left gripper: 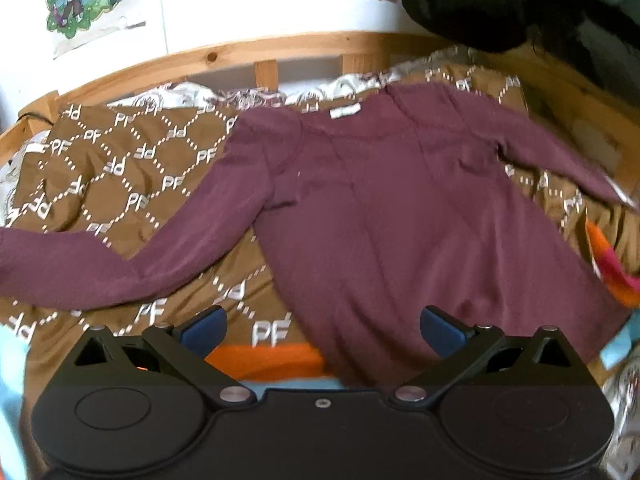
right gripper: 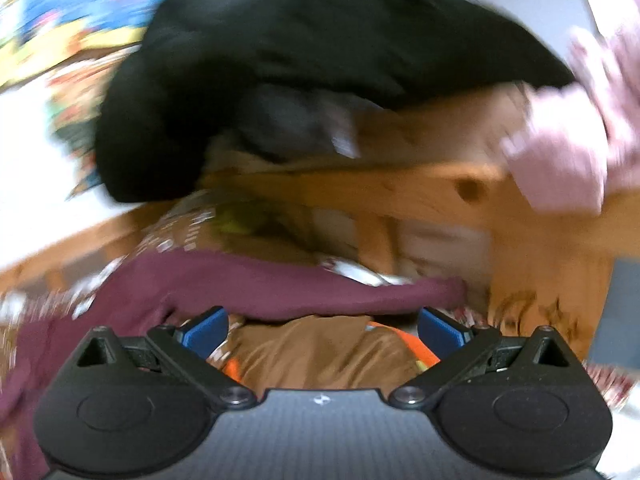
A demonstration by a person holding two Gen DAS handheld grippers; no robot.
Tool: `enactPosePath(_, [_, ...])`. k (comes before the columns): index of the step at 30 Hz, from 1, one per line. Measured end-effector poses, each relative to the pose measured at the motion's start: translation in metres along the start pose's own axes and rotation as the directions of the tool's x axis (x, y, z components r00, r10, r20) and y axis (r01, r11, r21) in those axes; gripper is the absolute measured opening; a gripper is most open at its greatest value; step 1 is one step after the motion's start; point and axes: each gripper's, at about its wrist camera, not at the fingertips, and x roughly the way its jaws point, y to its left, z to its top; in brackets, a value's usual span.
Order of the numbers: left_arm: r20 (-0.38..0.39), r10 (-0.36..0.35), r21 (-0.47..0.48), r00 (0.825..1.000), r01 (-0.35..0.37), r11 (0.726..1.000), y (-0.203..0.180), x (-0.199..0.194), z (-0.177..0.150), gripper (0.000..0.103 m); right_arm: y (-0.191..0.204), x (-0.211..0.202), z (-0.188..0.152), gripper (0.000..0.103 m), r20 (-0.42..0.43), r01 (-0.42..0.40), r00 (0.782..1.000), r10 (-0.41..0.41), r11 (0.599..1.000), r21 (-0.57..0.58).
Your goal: Fold small clothes
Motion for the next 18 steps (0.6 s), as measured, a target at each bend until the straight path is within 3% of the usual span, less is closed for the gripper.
enactPosePath(4, [0.031, 0.012, 0.011, 0.999, -0.013, 1.0, -0.014, 0.018, 0.008, 0.102, -0.032, 0.039, 0.005, 0.095, -0.084, 0.122, 0.991, -0.108, 0.975, 0.187])
enactPosePath(11, [-0.036, -0.027, 0.003, 0.999, 0.027, 1.0, -0.018, 0.052, 0.003, 0.102, -0.067, 0.086, 0.01, 0.091, -0.122, 0.243, 0.969, -0.213, 0.903, 0.354])
enactPosePath(14, [-0.052, -0.025, 0.011, 0.998, 0.026, 1.0, -0.015, 0.06, 0.002, 0.102, -0.074, 0.102, 0.009, 0.077, -0.175, 0.338, 0.941, -0.291, 0.856, 0.392])
enactPosePath(16, [-0.059, -0.022, 0.012, 0.998, 0.023, 1.0, -0.012, 0.064, 0.003, 0.102, -0.076, 0.114, 0.008, 0.055, -0.21, 0.411, 0.911, -0.356, 0.83, 0.377])
enactPosePath(17, [-0.06, -0.02, 0.013, 0.998, 0.02, 1.0, -0.011, 0.065, 0.004, 0.102, -0.076, 0.117, 0.006, 0.049, -0.213, 0.427, 0.903, -0.372, 0.823, 0.375])
enactPosePath(18, [-0.059, -0.015, 0.013, 0.998, 0.016, 1.0, -0.009, 0.066, 0.005, 0.102, -0.077, 0.119, 0.004, 0.037, -0.208, 0.431, 0.902, -0.379, 0.821, 0.374])
